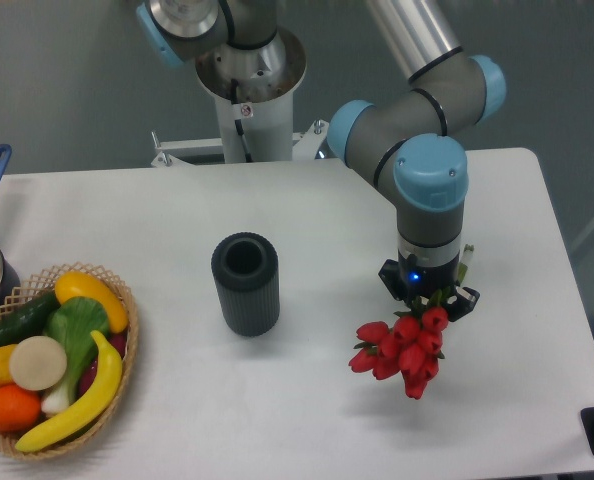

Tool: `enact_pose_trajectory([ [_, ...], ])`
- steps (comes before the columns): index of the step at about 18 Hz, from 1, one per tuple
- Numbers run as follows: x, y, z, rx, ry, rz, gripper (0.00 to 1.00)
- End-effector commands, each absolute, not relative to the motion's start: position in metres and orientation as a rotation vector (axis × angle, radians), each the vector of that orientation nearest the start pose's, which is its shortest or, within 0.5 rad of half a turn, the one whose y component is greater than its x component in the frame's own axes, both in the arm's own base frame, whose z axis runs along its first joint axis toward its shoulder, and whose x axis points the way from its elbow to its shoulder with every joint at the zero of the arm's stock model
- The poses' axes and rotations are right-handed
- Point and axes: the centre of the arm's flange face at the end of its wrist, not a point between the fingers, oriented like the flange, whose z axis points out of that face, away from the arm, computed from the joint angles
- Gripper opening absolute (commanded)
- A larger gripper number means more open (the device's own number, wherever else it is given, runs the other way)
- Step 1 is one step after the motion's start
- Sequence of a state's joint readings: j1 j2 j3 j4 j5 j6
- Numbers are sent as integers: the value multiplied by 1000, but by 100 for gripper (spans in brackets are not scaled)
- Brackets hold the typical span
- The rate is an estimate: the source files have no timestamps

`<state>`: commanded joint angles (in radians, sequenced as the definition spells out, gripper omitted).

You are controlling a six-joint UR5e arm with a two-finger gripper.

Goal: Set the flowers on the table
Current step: 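Lower the held red tulip bunch toward the table surface, then open the gripper to release the tulips onto the table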

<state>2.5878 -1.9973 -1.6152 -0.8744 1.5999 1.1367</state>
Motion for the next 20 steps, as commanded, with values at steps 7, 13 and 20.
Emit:
enact_pose_trajectory([
  [7, -476, 448, 290, -3046, 183, 304, 39],
  [13, -470, 444, 277, -3060, 180, 268, 45],
  [20, -462, 440, 260, -3081, 189, 222, 71],
])
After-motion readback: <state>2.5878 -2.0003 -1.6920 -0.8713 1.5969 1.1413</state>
